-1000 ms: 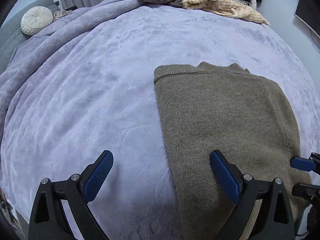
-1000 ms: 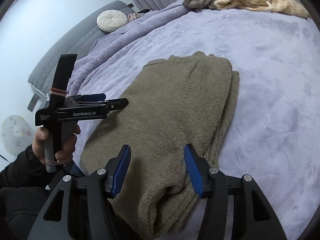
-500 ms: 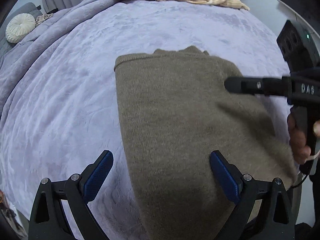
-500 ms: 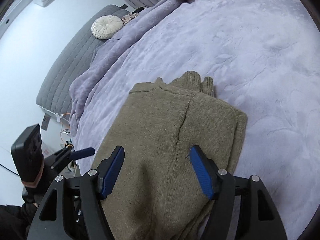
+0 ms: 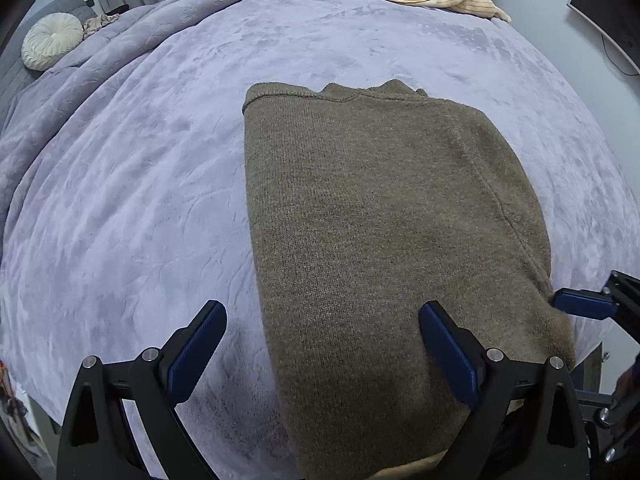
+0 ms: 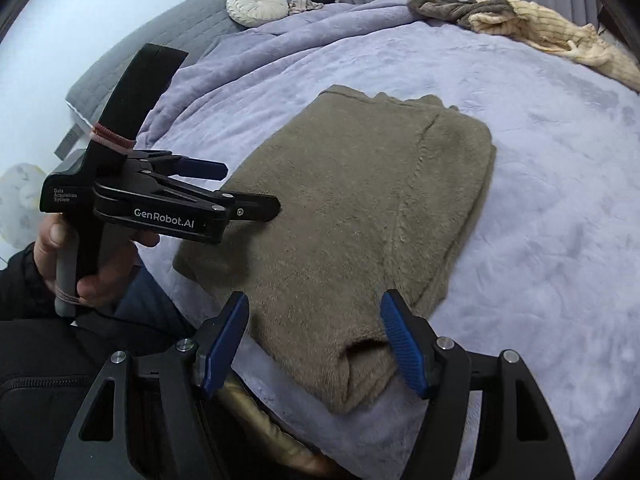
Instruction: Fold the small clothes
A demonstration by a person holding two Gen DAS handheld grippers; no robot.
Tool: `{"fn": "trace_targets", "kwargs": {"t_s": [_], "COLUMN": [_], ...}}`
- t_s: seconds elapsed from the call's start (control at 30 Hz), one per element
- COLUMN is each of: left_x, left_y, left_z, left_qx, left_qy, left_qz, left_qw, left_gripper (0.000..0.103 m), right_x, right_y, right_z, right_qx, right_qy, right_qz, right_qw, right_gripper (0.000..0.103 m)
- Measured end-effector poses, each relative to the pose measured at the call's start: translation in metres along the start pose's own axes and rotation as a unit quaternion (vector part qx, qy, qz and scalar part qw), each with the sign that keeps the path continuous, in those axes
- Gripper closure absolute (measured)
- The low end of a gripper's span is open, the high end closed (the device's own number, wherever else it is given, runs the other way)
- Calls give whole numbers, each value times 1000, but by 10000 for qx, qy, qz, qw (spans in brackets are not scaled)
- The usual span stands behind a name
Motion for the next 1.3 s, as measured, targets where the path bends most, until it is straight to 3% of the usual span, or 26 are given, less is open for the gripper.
{"fn": "trace_targets", "kwargs": {"t_s": [0.2,0.37,0.53,0.67,0.8,1.3], "left_x": [27,41,50,41,30,20], "left_y": [-12,-23,-21,-17,-9,-17], "left_z": [15,14,12,5,-4,-15], "left_qx": [-75,282,408,461,732,808], "left_qy": [-107,31,-173,-473,-364,-203], "left_qz": [285,541,912,637,346,203], "left_qw": [9995,9981,9948,9958,9961,9963], "left_gripper": [5,5,5,5,5,5], "right_x": [46,52,45,36,30,23], "right_y": [-23,-38,-37,-36,-34,-49], "right_z": [11,16,13,11,12,23], "right_qx": [-195,-146,-5,2,54,-5], "right_qy": [1289,1821,1989,2040,2064,2278], "right_qz": [493,450,271,160,53,-167], "right_qw": [9902,9821,9796,9788,9784,9736], "right_gripper": [28,26,26,26,26,26]}}
Point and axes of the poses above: each gripper's, at about its wrist camera, not at the fingertips, and x roughly against the way its jaws point, z to its right, y to its underside, the point moved 9 cm from there along -x, roughly the way its jaws point, and after that the axes turned 6 degrees about y, right-handed, at the moved point
